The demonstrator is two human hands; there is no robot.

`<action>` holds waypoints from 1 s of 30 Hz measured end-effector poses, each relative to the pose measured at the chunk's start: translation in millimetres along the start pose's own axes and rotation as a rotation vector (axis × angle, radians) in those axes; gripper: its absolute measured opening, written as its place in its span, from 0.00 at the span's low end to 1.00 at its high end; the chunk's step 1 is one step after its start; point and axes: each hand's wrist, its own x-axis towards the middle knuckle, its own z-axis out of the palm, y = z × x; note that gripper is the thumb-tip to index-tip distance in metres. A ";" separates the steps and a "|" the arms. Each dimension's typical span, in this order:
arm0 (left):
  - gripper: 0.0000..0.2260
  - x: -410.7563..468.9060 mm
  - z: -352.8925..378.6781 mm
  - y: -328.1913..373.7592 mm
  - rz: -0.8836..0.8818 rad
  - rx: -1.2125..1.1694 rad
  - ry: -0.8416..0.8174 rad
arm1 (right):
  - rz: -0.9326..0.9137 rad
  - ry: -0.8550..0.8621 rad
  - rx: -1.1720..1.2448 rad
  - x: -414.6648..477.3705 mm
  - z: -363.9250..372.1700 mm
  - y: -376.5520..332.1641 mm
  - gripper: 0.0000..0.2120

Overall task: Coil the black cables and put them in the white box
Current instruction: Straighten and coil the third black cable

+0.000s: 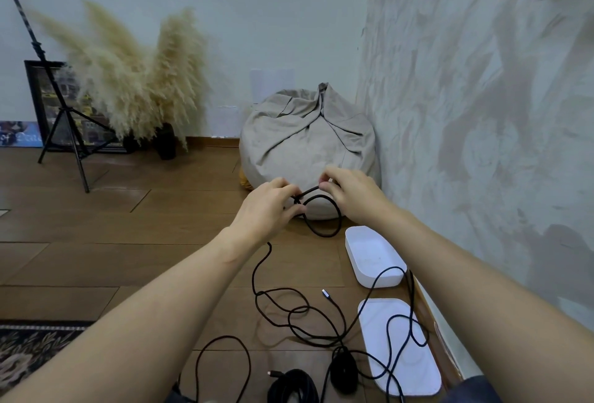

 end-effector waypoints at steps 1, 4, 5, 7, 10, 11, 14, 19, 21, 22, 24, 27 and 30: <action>0.13 0.0 -0.5 0.3 -0.005 0.002 -0.011 | -0.004 -0.009 0.004 0.0 0.3 -1.1 0.07; 0.13 -0.3 -2.4 1.2 -0.005 0.014 -0.014 | -0.004 -0.044 0.032 0.0 2.0 -4.2 0.06; 0.12 -0.7 -3.1 1.4 -0.001 0.016 -0.018 | -0.003 -0.056 0.033 0.1 2.5 -5.0 0.05; 0.11 -0.7 -4.2 1.5 0.000 -0.004 -0.043 | 0.011 -0.073 0.026 0.5 3.3 -6.5 0.04; 0.14 1.6 -6.7 2.6 -0.013 -0.038 -0.078 | 0.033 -0.095 0.082 0.4 1.9 -7.2 0.05; 0.14 2.3 -7.3 3.1 -0.015 -0.040 -0.077 | 0.031 -0.102 0.100 0.2 1.8 -6.8 0.05; 0.12 3.3 -7.7 4.0 -0.032 -0.011 -0.057 | 0.003 -0.118 0.137 0.5 2.5 -4.9 0.05; 0.09 -0.6 -8.0 0.9 -0.091 -0.088 -0.104 | -0.020 -0.121 0.238 1.1 3.1 -0.7 0.05; 0.07 -1.1 -9.9 3.3 -0.119 -0.114 -0.120 | -0.004 -0.119 0.226 2.6 4.6 2.5 0.05; 0.06 -1.1 -10.4 4.0 -0.130 -0.113 -0.108 | 0.014 -0.128 0.206 3.4 5.6 3.6 0.04; 0.03 -1.2 -10.9 4.8 -0.160 -0.117 -0.078 | 0.056 -0.167 0.163 3.7 7.7 4.3 0.02; 0.03 -1.1 -10.8 8.2 -0.190 -0.141 -0.080 | 0.102 -0.210 0.152 4.7 7.3 2.4 0.09; 0.05 -1.3 -10.3 13.0 -0.164 -0.140 -0.129 | 0.091 -0.222 0.120 6.9 6.3 3.7 0.09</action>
